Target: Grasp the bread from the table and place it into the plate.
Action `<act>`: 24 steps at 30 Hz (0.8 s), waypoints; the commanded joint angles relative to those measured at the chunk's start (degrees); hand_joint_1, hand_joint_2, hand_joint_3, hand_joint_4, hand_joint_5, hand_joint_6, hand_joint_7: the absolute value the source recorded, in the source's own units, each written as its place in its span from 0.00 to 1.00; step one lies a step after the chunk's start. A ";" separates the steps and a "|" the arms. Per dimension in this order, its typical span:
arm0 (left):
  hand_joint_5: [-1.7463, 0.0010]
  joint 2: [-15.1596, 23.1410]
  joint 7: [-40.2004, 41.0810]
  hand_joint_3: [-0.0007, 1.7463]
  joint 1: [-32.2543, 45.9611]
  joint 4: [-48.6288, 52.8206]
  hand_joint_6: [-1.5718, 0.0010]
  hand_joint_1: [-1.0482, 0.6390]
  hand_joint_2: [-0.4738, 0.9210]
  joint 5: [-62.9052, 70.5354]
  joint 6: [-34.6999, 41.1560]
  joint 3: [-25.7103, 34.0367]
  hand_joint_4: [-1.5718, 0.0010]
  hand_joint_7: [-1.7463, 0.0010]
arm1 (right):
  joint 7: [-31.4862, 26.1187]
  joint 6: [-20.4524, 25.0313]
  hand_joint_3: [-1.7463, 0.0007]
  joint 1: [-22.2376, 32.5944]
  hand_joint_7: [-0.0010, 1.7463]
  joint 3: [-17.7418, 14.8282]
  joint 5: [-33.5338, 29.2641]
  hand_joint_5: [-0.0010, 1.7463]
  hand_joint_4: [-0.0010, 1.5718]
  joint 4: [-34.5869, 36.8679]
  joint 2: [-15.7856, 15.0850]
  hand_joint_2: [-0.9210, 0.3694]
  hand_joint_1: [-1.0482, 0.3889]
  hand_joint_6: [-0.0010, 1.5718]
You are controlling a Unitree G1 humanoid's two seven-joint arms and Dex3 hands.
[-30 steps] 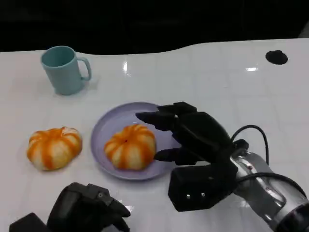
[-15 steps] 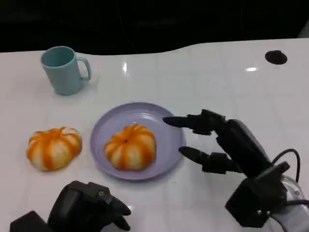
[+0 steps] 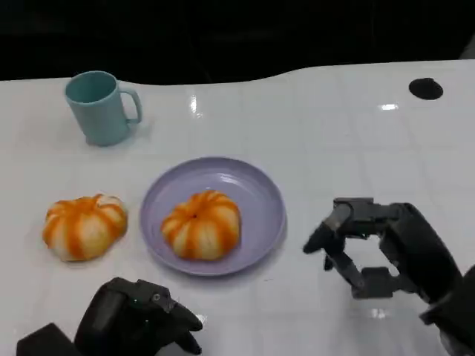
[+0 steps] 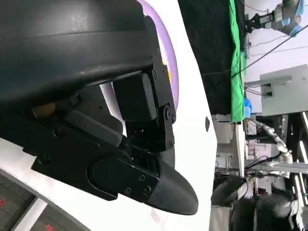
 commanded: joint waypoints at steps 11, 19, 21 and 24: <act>0.61 0.56 0.57 0.00 0.30 -0.47 0.00 0.00 0.98 0.55 0.13 0.13 0.08 0.85 | 1.09 1.88 0.33 9.93 0.90 -3.03 -2.35 1.00 0.52 -5.72 -1.91 0.31 0.64 0.42; 0.61 0.52 0.85 0.00 0.40 -0.37 0.00 0.00 0.98 0.85 -0.27 0.16 0.08 0.86 | 0.99 -3.40 0.32 9.89 0.89 -3.28 -2.78 1.00 0.53 -0.62 -1.46 0.32 0.64 0.42; 0.61 0.55 0.95 0.00 0.46 -0.36 0.00 0.00 0.99 1.00 -0.31 0.18 0.08 0.86 | 0.55 -5.42 0.32 9.48 0.89 -3.39 -3.37 1.00 0.53 1.03 -1.36 0.31 0.64 0.42; 0.61 0.57 0.65 0.00 0.45 -0.10 0.00 0.00 0.98 0.74 -0.54 0.34 0.08 0.86 | -0.14 -7.96 0.33 8.88 0.88 -3.55 -4.30 1.00 0.51 3.27 -1.02 0.31 0.62 0.43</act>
